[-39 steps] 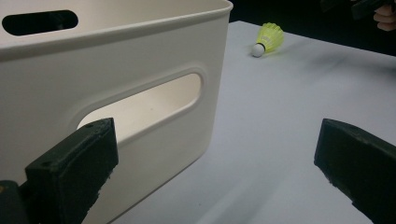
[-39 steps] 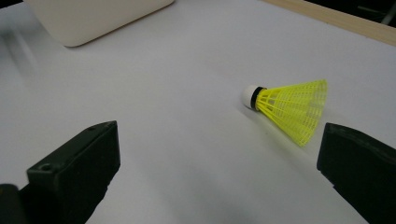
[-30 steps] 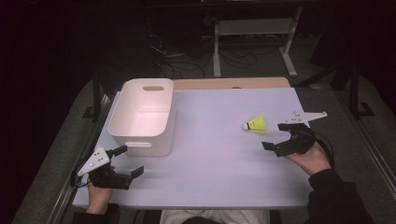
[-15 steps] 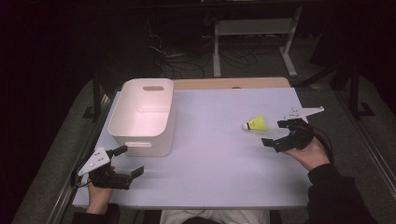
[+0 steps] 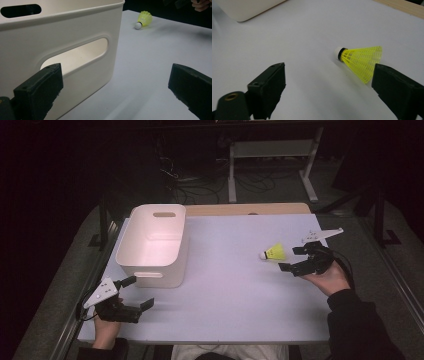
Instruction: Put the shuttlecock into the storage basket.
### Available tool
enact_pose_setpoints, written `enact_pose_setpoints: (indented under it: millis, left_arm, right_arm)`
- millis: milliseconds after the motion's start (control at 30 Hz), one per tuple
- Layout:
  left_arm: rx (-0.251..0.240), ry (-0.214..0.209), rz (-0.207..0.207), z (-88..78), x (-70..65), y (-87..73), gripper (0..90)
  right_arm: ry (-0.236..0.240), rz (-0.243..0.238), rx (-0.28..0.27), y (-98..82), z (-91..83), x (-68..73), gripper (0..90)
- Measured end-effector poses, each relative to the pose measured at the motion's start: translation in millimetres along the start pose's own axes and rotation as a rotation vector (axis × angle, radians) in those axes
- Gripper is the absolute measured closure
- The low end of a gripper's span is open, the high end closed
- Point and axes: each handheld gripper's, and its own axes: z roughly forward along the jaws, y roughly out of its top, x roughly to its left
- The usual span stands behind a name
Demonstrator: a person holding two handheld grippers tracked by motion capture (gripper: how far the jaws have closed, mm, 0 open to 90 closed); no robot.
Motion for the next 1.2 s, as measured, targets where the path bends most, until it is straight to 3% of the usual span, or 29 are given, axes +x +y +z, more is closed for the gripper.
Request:
enact_pose_setpoints:
  millis: [167,533,867,1200]
  left_arm:
    - [-0.001,-0.001,0.0,0.0,0.0,0.1,0.0]
    - [-0.001,-0.002,-0.001,0.0,0.0,0.0,0.0]
    - [-0.001,-0.003,0.0,-0.1,0.0,0.0,0.0]
    - [0.0,-0.004,0.001,-0.2,-0.1,0.0,0.0]
  right_arm:
    - [0.025,-0.016,0.009,4.2,1.7,-1.6,25.5]
    - [0.047,-0.032,0.053,8.4,10.1,-5.8,41.0]
    - [0.084,0.003,0.044,9.2,14.5,-18.3,59.5]
    - [0.07,0.023,0.076,8.5,24.4,-31.1,76.8]
